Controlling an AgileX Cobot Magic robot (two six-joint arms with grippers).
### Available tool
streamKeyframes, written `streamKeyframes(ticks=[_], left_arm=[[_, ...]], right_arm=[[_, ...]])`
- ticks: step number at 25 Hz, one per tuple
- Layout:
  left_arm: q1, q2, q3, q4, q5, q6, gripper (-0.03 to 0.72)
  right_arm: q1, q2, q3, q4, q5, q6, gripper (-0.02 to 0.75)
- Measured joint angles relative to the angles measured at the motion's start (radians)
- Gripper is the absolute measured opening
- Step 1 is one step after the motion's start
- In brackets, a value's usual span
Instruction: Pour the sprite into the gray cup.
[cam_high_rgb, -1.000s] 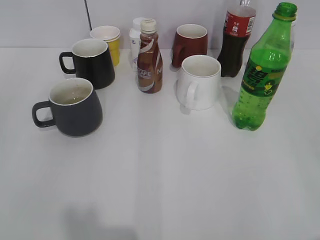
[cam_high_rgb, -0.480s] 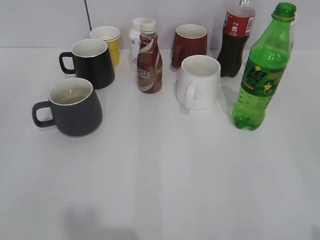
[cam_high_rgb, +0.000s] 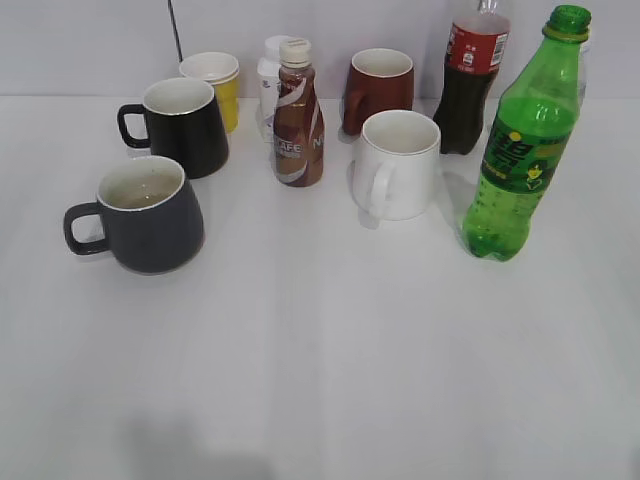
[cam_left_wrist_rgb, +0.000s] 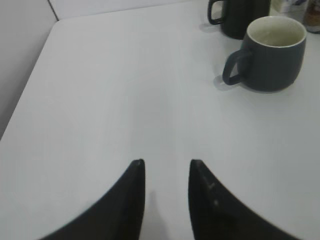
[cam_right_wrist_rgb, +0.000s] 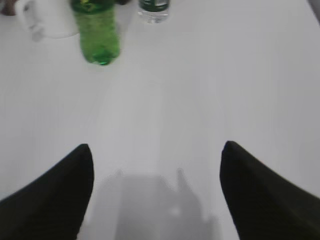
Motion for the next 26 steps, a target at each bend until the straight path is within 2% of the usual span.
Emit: streamKeyframes(ticks=[4, 26], left_arm=[[0.011, 0.0, 0.0, 0.0, -0.001, -0.001, 0.238], [0.011, 0.0, 0.0, 0.0, -0.001, -0.002, 0.235]], right_arm=[[-0.025, -0.001, 0.001, 0.0, -0.001, 0.0, 0.589], [-0.026, -0.001, 0.001, 0.0, -0.001, 0.001, 0.589]])
